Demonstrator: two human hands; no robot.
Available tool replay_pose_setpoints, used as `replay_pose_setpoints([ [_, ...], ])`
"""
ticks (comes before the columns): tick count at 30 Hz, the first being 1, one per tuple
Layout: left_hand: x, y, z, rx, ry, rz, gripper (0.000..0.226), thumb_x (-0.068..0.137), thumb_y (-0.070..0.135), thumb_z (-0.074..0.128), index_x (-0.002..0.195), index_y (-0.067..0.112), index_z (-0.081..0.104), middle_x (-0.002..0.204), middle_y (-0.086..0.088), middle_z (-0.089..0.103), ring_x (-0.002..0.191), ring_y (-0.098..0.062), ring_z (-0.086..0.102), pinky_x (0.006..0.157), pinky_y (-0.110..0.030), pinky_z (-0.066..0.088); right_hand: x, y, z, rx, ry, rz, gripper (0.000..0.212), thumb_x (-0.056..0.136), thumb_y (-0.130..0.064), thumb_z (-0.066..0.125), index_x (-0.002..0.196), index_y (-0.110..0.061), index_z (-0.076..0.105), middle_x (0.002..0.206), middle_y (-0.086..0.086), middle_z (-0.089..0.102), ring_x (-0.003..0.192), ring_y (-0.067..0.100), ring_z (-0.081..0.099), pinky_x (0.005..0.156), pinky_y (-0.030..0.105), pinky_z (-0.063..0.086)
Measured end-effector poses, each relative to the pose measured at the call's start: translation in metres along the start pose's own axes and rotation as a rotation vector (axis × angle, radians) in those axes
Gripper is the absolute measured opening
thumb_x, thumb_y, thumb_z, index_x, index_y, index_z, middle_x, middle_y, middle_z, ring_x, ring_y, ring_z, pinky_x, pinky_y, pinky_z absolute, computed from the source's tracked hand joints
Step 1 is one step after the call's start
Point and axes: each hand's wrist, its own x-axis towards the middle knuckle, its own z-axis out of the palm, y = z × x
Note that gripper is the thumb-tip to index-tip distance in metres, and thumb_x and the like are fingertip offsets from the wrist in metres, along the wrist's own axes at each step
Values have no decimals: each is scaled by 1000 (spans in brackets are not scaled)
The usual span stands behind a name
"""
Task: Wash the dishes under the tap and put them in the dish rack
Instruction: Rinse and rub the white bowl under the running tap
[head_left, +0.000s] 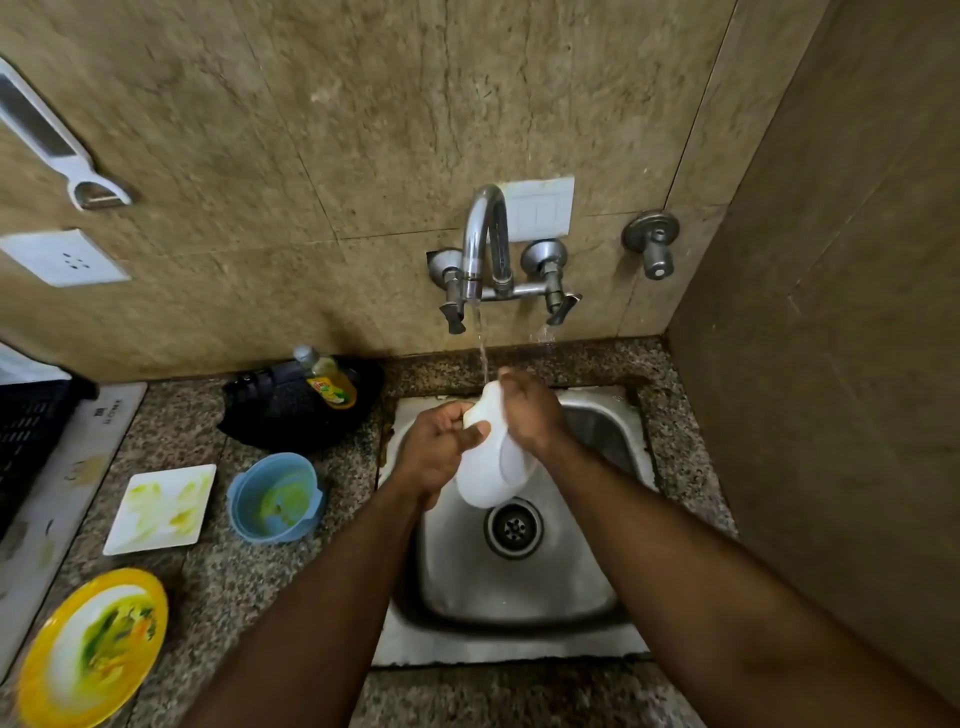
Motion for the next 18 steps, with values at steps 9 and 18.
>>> replay_pose_setpoints([
  [9, -3, 7, -1, 159, 2, 65, 23, 93, 1, 69, 117, 1, 70, 107, -17, 78, 93, -30, 75, 84, -47, 61, -14, 14, -4, -20, -18, -221, 53, 77, -72, 64, 119, -41, 54, 124, -3, 52, 106, 17, 57, 89, 35, 51],
  [18, -9, 7, 9, 271, 24, 147, 21, 87, 5, 75, 105, 16, 77, 98, -5, 81, 88, -19, 76, 83, -40, 61, -19, 2, 0, 182, 34, -92, 46, 83, -60, 66, 115, -28, 61, 119, 1, 62, 98, 15, 61, 82, 30, 51],
])
